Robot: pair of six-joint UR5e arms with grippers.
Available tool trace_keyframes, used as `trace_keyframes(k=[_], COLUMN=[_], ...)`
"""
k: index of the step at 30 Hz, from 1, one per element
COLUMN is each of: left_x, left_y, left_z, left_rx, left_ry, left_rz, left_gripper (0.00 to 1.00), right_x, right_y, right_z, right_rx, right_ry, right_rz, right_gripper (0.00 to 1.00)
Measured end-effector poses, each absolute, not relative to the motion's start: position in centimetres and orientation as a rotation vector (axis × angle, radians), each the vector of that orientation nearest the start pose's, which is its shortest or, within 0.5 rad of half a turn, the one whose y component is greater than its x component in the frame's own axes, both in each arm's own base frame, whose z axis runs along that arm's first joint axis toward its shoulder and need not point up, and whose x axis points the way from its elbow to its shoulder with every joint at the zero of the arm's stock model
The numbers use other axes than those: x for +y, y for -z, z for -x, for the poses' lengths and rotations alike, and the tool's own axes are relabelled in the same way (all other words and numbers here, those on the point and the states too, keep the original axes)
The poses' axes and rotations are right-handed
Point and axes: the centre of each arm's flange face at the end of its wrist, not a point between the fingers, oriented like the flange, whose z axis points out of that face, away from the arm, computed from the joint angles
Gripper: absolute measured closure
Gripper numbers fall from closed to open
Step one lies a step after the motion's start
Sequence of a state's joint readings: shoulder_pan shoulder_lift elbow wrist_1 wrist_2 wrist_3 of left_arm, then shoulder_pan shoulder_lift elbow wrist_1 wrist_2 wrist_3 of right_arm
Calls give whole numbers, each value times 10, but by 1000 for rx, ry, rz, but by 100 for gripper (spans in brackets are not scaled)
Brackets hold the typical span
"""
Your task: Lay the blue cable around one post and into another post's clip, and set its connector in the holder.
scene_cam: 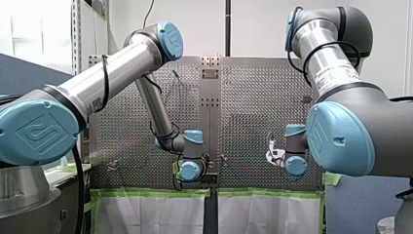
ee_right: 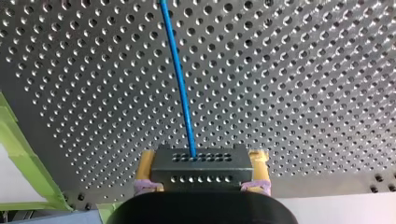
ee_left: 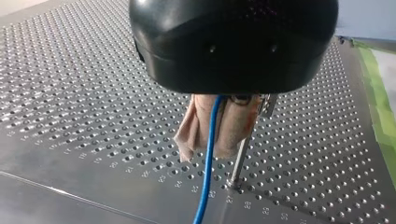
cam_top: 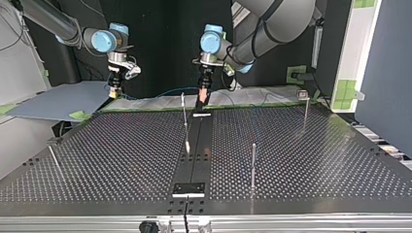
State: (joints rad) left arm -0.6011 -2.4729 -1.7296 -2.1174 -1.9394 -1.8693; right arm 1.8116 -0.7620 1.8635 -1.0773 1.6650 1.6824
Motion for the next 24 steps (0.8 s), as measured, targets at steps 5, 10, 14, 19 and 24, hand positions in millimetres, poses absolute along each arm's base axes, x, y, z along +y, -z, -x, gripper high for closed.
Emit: trace_keyframes(k=[5, 10, 14, 19, 24], left_x=[-428, -427, -427, -428, -431], left_y=[21, 39, 44, 41, 36], left_z=[-456, -460, -465, -474, -482], left_rx=[1622, 1649, 1644, 1634, 1619], left_ry=[412, 428, 444, 454, 461], left_rz=[49, 68, 84, 101, 105], left_gripper=[100, 100, 100, 100, 100], right_x=[-535, -534, -534, -534, -536], right_y=[-3, -3, -2, -2, -2], right_z=[-260, -262, -262, -261, -259], right_rx=[-1236, -1234, -1233, -1233, -1233], right_ry=[-1385, -1387, -1387, -1387, -1386], right_rz=[-1293, -1296, -1298, -1294, -1288], right_gripper=[88, 88, 88, 88, 88])
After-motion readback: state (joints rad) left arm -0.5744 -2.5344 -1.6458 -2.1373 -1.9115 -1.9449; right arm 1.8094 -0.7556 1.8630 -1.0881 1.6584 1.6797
